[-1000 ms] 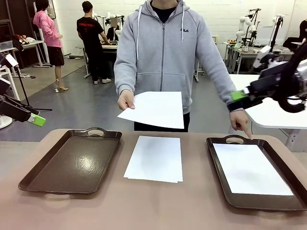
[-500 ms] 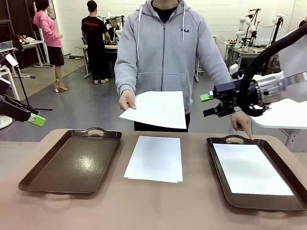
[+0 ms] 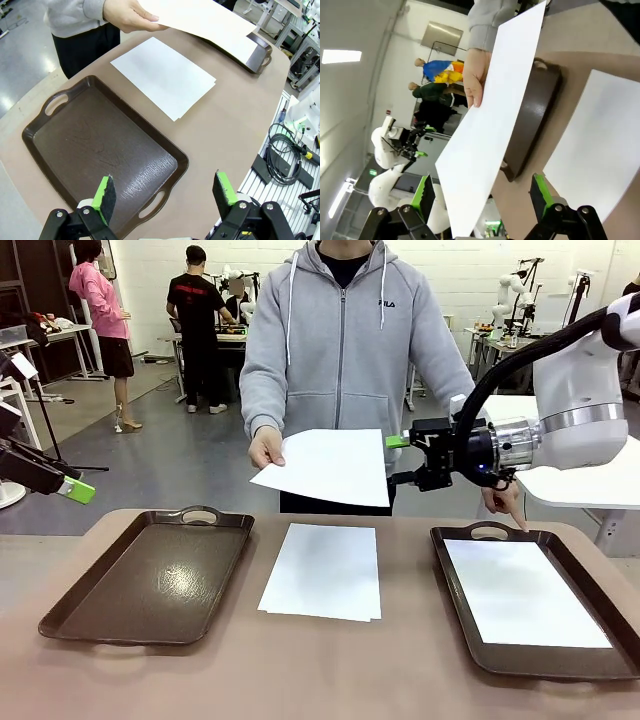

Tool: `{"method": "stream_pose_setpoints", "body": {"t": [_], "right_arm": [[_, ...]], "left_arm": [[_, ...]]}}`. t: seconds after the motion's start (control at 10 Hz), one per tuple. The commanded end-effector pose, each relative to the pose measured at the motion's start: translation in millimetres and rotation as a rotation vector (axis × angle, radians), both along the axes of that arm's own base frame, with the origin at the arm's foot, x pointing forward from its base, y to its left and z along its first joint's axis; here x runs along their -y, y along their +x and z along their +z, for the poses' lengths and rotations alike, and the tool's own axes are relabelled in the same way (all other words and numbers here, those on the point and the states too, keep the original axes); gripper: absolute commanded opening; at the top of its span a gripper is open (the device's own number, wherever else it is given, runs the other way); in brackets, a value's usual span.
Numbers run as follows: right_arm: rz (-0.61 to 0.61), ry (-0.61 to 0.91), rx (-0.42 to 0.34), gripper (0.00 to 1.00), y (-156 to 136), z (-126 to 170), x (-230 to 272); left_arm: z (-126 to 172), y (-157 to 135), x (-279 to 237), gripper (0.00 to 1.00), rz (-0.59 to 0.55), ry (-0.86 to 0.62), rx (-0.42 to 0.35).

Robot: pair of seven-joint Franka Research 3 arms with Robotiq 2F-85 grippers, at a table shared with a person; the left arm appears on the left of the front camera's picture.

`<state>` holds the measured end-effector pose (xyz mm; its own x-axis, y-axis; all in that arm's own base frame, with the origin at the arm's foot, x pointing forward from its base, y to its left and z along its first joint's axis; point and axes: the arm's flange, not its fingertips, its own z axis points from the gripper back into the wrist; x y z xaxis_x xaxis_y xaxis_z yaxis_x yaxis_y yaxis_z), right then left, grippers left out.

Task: Sort the A4 documents.
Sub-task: Receive the A4 Paper.

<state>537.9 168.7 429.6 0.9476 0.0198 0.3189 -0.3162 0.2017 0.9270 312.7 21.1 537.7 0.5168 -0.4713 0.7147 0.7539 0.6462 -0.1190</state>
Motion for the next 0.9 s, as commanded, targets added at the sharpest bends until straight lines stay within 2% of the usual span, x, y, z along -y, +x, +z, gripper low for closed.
{"method": "stream_pose_setpoints", "body": {"t": [0.0, 0.8], "right_arm": [[0.005, 0.054, -0.054, 1.00, 5, 1, -13], [0.027, 0.093, -0.143, 1.00, 12, -9, -49]], "left_arm": [[-2, 1, -2, 1.00, -0.022, -0.013, 0.013], [-2, 1, -2, 1.00, -0.022, -0.013, 0.013]]}}
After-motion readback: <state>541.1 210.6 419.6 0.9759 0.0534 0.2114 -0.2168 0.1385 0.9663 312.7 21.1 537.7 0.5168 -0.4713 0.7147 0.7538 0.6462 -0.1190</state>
